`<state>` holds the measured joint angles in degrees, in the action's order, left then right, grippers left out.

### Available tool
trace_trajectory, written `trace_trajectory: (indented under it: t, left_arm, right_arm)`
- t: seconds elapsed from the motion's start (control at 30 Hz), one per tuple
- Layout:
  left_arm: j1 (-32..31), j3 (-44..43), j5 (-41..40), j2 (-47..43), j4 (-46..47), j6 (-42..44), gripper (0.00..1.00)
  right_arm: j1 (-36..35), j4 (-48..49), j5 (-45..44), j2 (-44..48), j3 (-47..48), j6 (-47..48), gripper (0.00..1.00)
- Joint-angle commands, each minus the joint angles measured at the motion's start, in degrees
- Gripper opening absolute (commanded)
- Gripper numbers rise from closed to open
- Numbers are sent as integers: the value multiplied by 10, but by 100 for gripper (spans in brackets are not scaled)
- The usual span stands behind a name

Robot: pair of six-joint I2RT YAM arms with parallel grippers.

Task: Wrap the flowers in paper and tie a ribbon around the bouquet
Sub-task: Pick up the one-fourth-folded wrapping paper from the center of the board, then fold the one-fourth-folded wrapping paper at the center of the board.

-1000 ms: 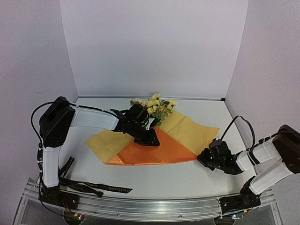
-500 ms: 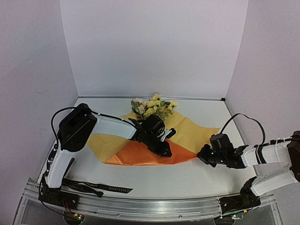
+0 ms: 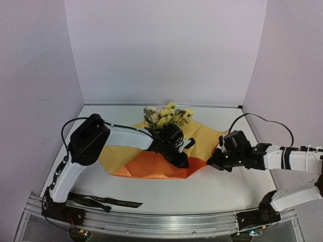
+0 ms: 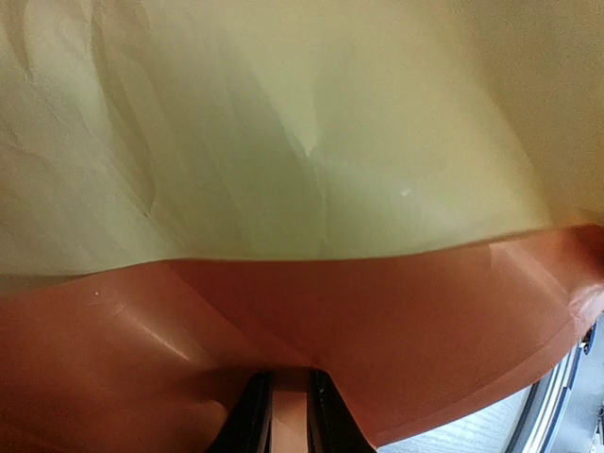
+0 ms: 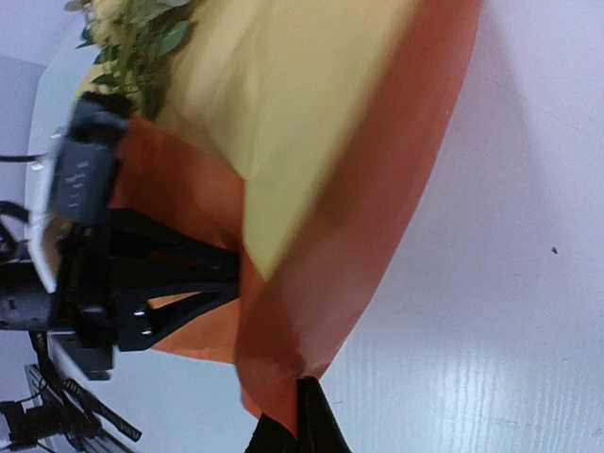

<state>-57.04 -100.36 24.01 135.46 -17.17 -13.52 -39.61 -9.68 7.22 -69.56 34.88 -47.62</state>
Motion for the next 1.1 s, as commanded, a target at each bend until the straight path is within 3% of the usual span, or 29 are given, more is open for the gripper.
trace_trajectory:
  t: [0.0,0.1,0.27,0.43,0.7,0.87,1.07]
  left_arm:
    - [-2,-4,-7,4,-8,-3,16]
    - [-2,10,-1,-6,4,-9,16]
    - [-2,18,13,-12,9,-18,16]
    - [-1,4,17,-16,13,-17,16]
    - [1,-65,-54,20,22,66,17]
    - [9,-91,-64,35,78,97,20]
    - [14,-202,-76,108,36,126,19]
  right_arm:
    - [-15,-101,-35,30,33,66,0]
    - [-15,-103,-101,59,-12,53,0]
    - [-16,-71,-133,86,-61,79,0]
    - [-17,-61,-110,98,-55,114,0]
    - [-17,-61,-28,83,-26,134,0]
    - [-17,-79,-8,82,-11,141,0]
    - [-17,-102,-4,74,10,143,0]
